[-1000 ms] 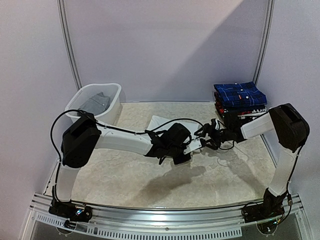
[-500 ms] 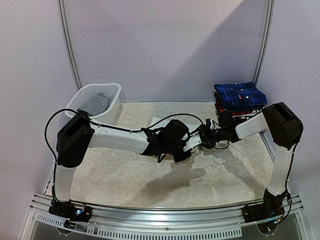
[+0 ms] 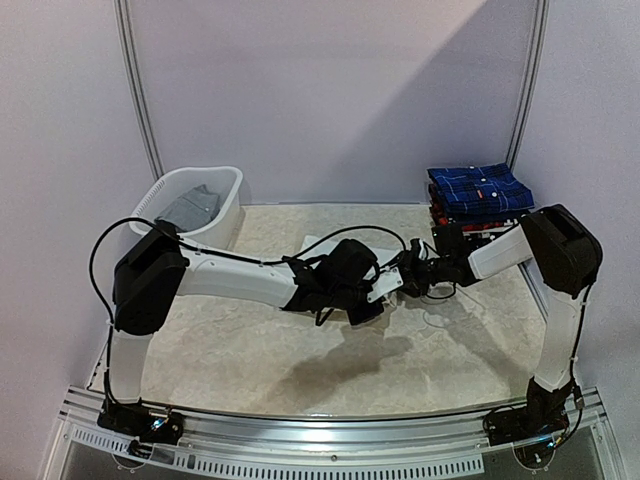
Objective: Fold and stack the mixed laundry pile
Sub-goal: Pass from the left arm to the right, then place the square-folded T-shirt at the corner of the board.
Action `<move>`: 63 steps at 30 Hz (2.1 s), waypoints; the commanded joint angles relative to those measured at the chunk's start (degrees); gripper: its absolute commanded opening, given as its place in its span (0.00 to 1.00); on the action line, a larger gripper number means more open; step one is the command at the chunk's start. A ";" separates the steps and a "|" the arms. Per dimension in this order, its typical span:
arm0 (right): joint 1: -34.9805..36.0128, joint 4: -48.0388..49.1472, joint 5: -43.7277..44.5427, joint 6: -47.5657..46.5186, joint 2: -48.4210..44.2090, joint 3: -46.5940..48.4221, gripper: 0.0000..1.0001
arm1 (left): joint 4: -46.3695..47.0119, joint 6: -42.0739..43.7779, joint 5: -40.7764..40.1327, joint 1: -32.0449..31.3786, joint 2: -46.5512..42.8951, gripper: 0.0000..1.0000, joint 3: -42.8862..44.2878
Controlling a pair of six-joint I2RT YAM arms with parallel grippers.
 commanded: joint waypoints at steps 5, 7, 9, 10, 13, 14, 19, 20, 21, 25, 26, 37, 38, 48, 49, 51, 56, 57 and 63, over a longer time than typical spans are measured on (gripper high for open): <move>0.58 -1.01 0.36 0.81 2.85 0.77 0.49 | 4.24 -2.21 1.98 -0.43 -1.89 0.00 0.04; 0.64 -0.44 0.17 1.16 3.24 0.93 0.48 | 4.59 -2.60 2.42 -0.47 -2.01 0.00 0.00; 0.58 -0.30 -0.03 1.31 3.47 1.28 0.47 | 4.92 -3.00 3.17 -0.58 -2.19 0.00 -0.07; 0.65 -0.29 0.00 1.31 3.57 1.41 0.45 | 4.97 -3.13 3.35 -0.66 -2.16 0.00 -0.02; 0.65 -0.95 0.14 1.01 3.37 1.98 0.40 | 4.92 -3.24 3.48 -0.85 -1.71 0.00 0.24; 0.66 -1.17 0.23 0.77 3.33 2.15 0.39 | 4.83 -3.31 3.59 -0.86 -1.58 0.00 0.36; 0.64 -3.50 0.82 -0.62 3.47 3.53 0.29 | 4.81 -3.88 4.77 -1.28 -1.75 0.00 -0.06; 0.45 -4.02 0.88 -0.88 3.46 3.79 0.27 | 4.69 -3.86 4.79 -1.37 -1.76 0.00 -0.08; 0.36 -4.51 0.97 -1.37 3.40 3.99 0.24 | 4.64 -4.06 4.43 -1.51 -1.76 0.00 -0.15; -0.22 -6.24 1.82 -2.70 2.98 4.52 0.03 | 5.63 -4.98 4.52 -1.82 -2.32 0.32 -1.83; -0.41 -7.06 1.84 -3.14 2.97 4.96 0.00 | 5.61 -5.44 4.76 -1.87 -2.64 0.45 -2.23; -1.19 -29.49 8.05 -18.17 -0.44 13.32 0.00 | 6.92 -16.54 11.38 0.06 -17.78 0.96 -16.90; -1.19 -31.71 9.07 -20.46 -0.83 14.26 0.00 | 6.77 -17.54 10.77 0.36 -19.50 0.96 -18.59; -1.20 -41.13 16.94 -30.70 -2.86 19.09 0.00 | 8.50 -24.68 0.20 2.40 -30.49 0.98 -34.80; -1.22 -42.83 17.39 -31.39 -2.64 20.56 0.00 | 8.70 -24.95 -0.28 2.54 -31.40 0.98 -36.02; -1.20 -46.09 18.99 -32.93 -1.92 23.22 0.00 | 8.88 -25.21 -1.50 2.73 -33.38 0.98 -38.04; -1.19 -52.31 23.37 -36.87 0.01 28.89 0.00 | 9.06 -25.38 -4.52 3.21 -37.82 0.98 -41.43; -1.19 -53.36 23.64 -38.02 0.05 29.93 0.00 | 9.29 -25.39 -5.33 3.30 -38.54 0.98 -42.05; -0.66 -59.37 31.44 -44.46 0.18 35.18 0.00 | 11.74 -25.13 -8.32 4.24 -42.36 0.99 -45.80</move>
